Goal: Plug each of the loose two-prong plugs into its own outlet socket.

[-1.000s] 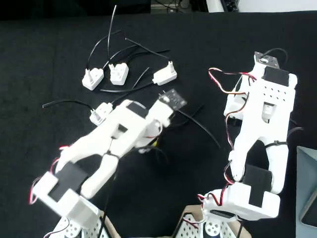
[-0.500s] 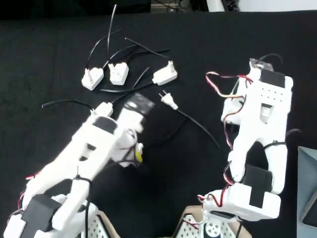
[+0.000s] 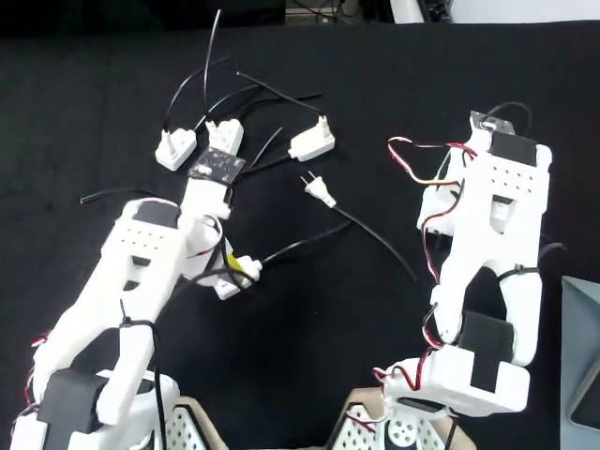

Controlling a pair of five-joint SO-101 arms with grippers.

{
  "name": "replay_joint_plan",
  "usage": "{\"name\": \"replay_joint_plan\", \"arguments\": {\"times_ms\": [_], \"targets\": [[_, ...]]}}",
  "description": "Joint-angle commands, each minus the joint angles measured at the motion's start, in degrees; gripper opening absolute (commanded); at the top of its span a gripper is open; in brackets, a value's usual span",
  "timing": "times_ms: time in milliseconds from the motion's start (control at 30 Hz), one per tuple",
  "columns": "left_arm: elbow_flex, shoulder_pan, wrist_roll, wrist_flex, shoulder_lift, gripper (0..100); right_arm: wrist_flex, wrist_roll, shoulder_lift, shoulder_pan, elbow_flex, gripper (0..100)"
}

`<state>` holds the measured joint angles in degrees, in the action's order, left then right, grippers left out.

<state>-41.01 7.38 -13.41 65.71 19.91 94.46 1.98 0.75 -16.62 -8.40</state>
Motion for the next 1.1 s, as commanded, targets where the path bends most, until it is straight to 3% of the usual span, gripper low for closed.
{"name": "replay_joint_plan", "arguments": {"times_ms": [0, 200, 533, 633, 700, 800, 900, 1067], "targets": [[5.58, 0.40, -4.75, 4.04, 1.58, 32, -0.18, -0.09, 2.68, 0.97, 0.57, 1.2], [5.58, 4.70, -12.57, 4.57, 0.70, 33, -0.18, 0.26, 2.68, 3.08, 0.40, 1.2], [1.71, 5.67, -17.41, -8.62, -12.40, 32, -0.18, 0.26, 2.68, 3.43, 0.31, 1.2], [1.71, 5.67, -17.32, -11.25, -15.82, 24, -0.18, 0.26, 2.68, 3.34, 0.31, 1.2], [1.71, 5.93, -16.35, -12.31, -15.91, 16, -0.18, 0.26, 2.68, 3.34, 0.31, 1.2], [2.59, 6.11, -9.14, -12.31, -15.74, 9, -0.18, 0.26, 2.68, 3.34, 0.31, 1.2], [1.98, 5.67, -3.78, -12.13, -14.33, 8, -0.18, 0.26, 2.68, 3.43, 0.31, 1.2], [-2.33, 6.11, -2.73, -11.34, -9.49, 14, -0.44, 0.26, 2.68, 3.69, 0.31, 1.2]]}}
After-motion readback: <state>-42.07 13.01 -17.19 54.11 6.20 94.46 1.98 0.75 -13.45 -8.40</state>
